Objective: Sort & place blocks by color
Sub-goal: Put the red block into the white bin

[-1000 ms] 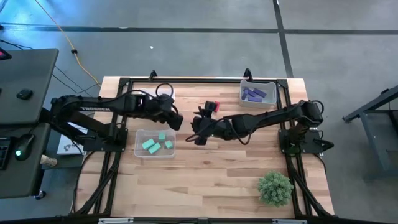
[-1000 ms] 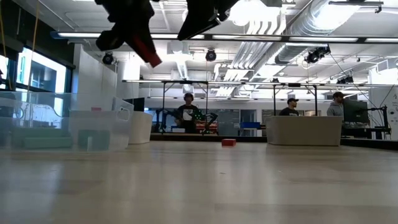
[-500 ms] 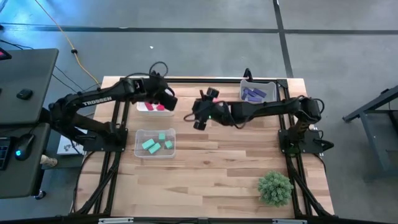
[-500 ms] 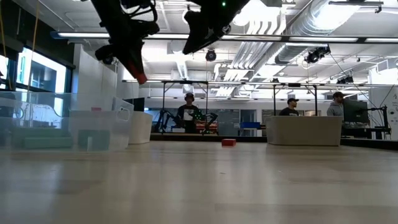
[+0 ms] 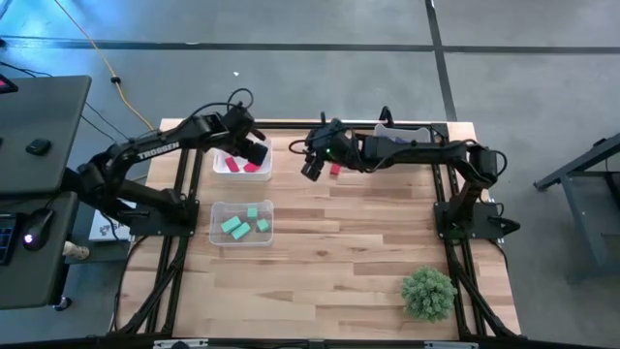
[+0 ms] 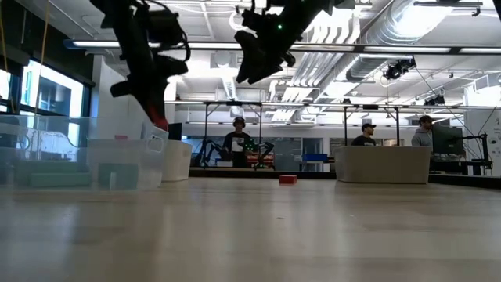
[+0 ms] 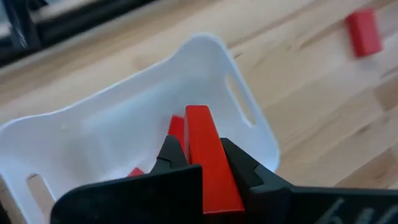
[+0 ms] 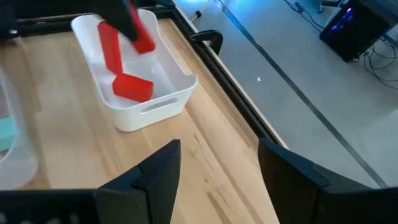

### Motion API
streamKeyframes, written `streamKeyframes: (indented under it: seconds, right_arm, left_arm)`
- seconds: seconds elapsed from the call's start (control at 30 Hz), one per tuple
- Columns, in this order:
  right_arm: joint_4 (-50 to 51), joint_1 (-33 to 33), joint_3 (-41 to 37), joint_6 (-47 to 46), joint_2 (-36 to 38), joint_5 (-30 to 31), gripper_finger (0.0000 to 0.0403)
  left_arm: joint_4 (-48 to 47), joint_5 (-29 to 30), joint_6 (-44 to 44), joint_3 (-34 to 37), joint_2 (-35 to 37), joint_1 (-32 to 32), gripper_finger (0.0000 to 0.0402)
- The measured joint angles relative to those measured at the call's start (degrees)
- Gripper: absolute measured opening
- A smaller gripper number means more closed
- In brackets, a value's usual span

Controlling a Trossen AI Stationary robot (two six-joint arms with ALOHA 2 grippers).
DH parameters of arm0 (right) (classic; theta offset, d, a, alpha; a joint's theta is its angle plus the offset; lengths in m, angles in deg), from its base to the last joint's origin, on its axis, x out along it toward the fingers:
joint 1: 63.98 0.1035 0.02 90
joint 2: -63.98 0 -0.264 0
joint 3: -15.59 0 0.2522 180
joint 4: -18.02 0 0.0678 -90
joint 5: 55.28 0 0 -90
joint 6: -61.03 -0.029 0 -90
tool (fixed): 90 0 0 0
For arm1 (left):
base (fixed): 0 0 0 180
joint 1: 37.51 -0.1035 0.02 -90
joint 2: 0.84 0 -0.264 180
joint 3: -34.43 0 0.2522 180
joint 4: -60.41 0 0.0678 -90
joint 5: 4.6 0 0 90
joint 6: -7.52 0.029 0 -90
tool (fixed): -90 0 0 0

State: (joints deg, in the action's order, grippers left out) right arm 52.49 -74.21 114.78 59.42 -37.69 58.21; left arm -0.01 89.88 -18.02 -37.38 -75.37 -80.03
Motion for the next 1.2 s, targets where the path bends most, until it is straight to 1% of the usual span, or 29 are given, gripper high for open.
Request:
streamKeyframes:
  seconds: [0.1, 0.27, 0.47, 0.63, 0.77, 0.9, 1.13, 1.2]
  right_arm:
    - [0.0, -0.93, 0.0, -0.09, 0.0, -0.05, 0.0204]
    - [0.0, -1.95, 0.0, -0.54, 0.0, -0.07, 0.0204]
    - [0.16, -3.18, 0.0, -7.87, 0.0, -0.3, 0.0204]
    - [1.62, -4.44, 0.0, -13.62, -0.02, -4.11, 0.0204]
    - [2.78, -4.9, 0.0, -15.42, -0.02, -4.79, 0.0204]
    - [2.73, -4.91, 0.0, -15.03, -0.02, -4.88, 0.0204]
    - [2.73, -4.9, 0.0, -14.68, -0.02, -4.9, 0.0204]
    - [2.73, -4.9, 0.0, -12.73, -0.02, -4.88, 0.0204]
  left_arm:
    - [0.96, -0.94, 0.97, 1.5, -1.84, -1.14, 0.0]
    - [1.09, -1.09, 2.76, 1.86, -5.93, -1.86, 0.0]
    - [1.94, -1.24, 4.74, 1.86, -10.63, -1.84, 0.0]
    - [2.24, -1.22, 6.34, 1.86, -13.58, -1.84, 0.0]
    - [2.34, -1.13, 7.36, 1.7, -14.64, -1.84, 0.0002]
    - [2.53, -0.76, 8.7, 1.79, -14.89, -1.79, 0.0014]
    - [2.51, -0.6, 11.11, 1.86, -14.89, -2.1, 0.005]
    - [2.47, -0.56, 11.11, 1.86, -14.78, -2.16, 0.006]
